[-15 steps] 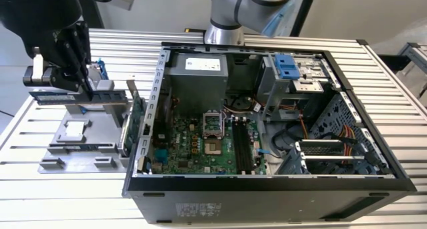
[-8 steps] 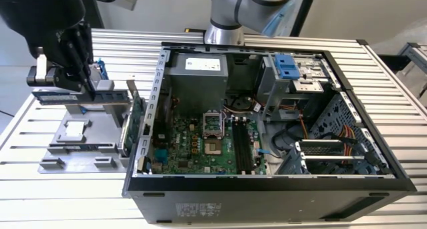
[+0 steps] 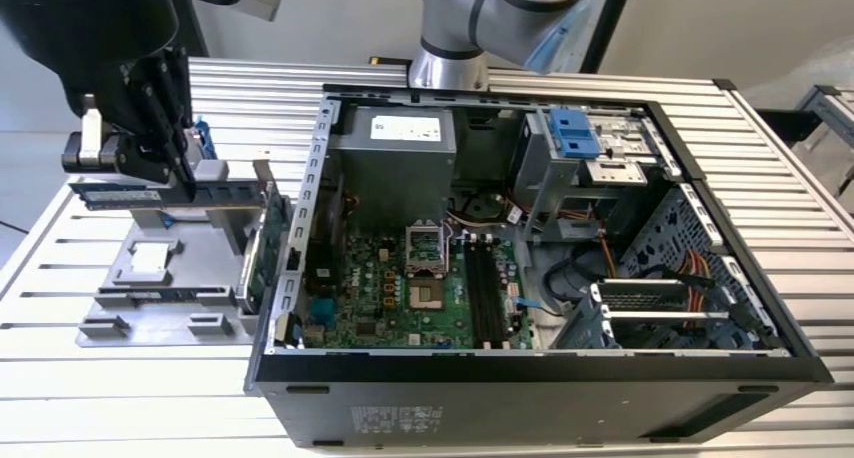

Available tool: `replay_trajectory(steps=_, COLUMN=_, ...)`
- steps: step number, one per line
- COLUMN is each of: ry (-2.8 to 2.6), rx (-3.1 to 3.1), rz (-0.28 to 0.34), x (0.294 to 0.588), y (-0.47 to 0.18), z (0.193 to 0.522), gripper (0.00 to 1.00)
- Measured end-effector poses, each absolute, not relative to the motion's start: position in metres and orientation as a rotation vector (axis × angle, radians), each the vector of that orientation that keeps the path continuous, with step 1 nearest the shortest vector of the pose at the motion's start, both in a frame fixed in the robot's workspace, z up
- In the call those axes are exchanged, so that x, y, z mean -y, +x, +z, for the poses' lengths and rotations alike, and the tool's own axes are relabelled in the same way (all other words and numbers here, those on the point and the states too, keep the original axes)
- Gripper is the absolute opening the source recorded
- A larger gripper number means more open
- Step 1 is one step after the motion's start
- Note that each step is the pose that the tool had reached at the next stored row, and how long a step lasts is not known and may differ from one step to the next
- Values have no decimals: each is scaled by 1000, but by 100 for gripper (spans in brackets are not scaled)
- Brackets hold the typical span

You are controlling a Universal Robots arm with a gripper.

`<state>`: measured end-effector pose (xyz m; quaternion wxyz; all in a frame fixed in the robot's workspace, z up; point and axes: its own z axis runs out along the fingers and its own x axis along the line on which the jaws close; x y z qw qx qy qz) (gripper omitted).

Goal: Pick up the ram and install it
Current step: 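Pick up the ram and move it above insertion slot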

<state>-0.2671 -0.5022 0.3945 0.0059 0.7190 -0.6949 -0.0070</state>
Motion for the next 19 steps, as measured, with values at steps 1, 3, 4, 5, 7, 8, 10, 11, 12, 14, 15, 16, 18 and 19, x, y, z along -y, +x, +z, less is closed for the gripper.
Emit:
replay_trajectory(steps=1, ry=2250, rx=2175, rz=-22, x=502, y=-267, z=394, gripper=0)
replay_trajectory(steps=3, ry=2250, rx=2175, rz=-22, x=502, y=-266, z=394, gripper=0)
replay_trajectory(steps=4, ry=2250, rx=2175, rz=-22, x=502, y=-265, z=394, gripper=0)
replay_trajectory(steps=5, ry=2250, rx=2175, rz=-22, x=502, y=-265, z=394, gripper=0)
replay_trajectory(steps=7, ry=2250, rx=2175, rz=-22, x=502, y=-264, z=394, gripper=0)
replay_trajectory(steps=8, ry=2250, rx=2175, rz=-22, x=502, y=-263, z=394, gripper=0)
replay_trajectory(steps=10, ry=2250, rx=2175, rz=-22, x=502, y=-262, z=394, gripper=0)
replay_trajectory(steps=11, ry=2250, rx=2175, rz=-22, x=502, y=-262, z=394, gripper=0)
replay_trajectory(steps=12, ry=2250, rx=2175, rz=-22, x=502, y=-261, z=394, gripper=0)
replay_trajectory(steps=14, ry=2250, rx=2175, rz=-22, x=502, y=-260, z=394, gripper=0)
replay_trajectory(steps=15, ry=2250, rx=2175, rz=-22, x=502, y=-260, z=394, gripper=0)
replay_trajectory(steps=16, ry=2250, rx=2175, rz=-22, x=502, y=-259, z=394, gripper=0)
replay_trajectory(steps=18, ry=2250, rx=2175, rz=-22, x=502, y=-258, z=394, gripper=0)
replay_trajectory(steps=19, ry=2250, rx=2175, rz=-22, x=502, y=-258, z=394, gripper=0)
